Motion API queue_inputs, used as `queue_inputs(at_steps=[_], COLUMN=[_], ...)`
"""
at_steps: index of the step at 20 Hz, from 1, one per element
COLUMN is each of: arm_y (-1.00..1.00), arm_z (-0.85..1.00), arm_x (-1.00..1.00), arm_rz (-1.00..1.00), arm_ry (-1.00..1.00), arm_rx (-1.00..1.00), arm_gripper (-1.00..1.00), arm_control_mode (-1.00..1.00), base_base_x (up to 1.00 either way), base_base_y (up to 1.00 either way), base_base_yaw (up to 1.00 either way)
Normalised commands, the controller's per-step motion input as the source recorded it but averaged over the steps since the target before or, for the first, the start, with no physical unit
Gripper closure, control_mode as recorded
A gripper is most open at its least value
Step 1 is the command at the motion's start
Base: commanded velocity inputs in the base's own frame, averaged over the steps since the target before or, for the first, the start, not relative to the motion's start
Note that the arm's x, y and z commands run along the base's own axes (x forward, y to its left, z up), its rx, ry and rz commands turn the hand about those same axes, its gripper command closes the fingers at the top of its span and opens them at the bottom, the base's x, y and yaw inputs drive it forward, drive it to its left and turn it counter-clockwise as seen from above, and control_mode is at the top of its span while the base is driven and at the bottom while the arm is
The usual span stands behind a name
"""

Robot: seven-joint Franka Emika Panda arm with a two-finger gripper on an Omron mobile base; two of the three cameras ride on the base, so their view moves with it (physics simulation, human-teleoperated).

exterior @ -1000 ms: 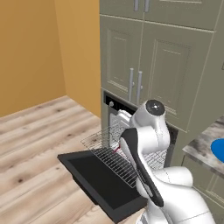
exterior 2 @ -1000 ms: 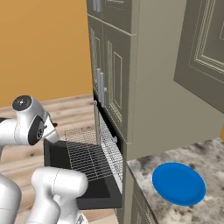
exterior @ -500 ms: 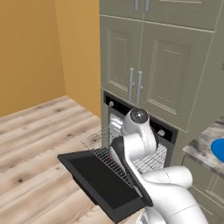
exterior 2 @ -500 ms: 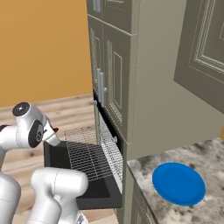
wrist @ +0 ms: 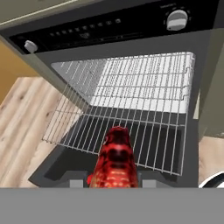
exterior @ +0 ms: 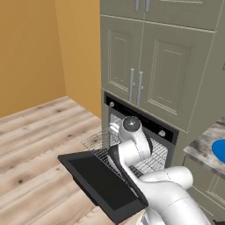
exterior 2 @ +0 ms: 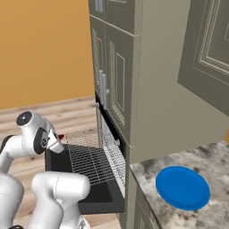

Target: Place the fish on the top rack of the oven, and slide the tray back inside. Close the oven door.

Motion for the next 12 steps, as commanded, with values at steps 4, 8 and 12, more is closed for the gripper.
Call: queue_inputs(at_steps=[4,8,12], arm_y=[0.0,0.0,0.0], arm_z=[-0.25,-0.18,-0.02], arm_x=[0.29,0.38,0.36], arm_rz=[-0.14,-0.17,-0.01], arm_ry=[0.05,0.06,0.07], arm_rx=[0.0,0.0,0.0], arm_gripper=[1.0,1.0,1.0], arm_control_mode=[-1.0,-1.0,-1.0], base_base_x=[0.0,0.0,0.0], base_base_y=[0.0,0.0,0.0], base_base_yaw=[0.0,0.0,0.0])
